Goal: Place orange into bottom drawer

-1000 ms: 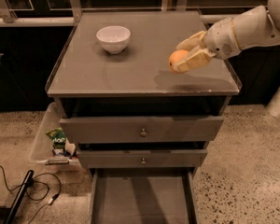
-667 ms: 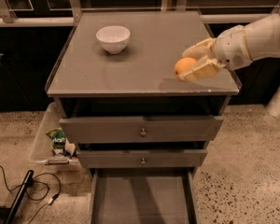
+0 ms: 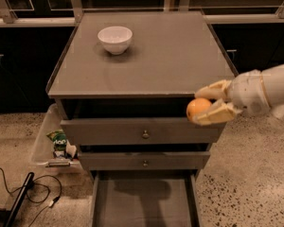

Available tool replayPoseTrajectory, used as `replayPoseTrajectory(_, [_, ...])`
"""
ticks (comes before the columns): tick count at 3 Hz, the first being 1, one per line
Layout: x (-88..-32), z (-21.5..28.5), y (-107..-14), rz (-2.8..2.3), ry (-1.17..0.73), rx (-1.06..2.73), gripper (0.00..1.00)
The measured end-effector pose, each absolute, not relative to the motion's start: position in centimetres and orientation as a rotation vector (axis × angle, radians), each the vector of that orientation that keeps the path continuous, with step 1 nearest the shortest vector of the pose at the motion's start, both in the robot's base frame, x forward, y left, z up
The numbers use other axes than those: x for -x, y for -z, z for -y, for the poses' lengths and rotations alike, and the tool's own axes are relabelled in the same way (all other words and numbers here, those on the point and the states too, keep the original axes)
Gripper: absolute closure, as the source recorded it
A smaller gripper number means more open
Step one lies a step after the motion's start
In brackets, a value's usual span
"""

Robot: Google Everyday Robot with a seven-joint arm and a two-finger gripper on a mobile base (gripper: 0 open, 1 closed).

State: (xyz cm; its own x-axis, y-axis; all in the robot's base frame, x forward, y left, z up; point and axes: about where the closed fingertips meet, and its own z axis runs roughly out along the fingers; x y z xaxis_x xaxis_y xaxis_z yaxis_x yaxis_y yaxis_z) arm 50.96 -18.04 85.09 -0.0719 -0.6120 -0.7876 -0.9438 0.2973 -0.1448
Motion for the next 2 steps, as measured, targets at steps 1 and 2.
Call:
replayPoseTrajectory(1, [-50.4,17.9,-84.1,-1.793,-0.548,1.41,1.0])
replayPoseTrajectory(2, [-51.1,18.1,-83.0,-1.823,-0.553,1.394,1.0])
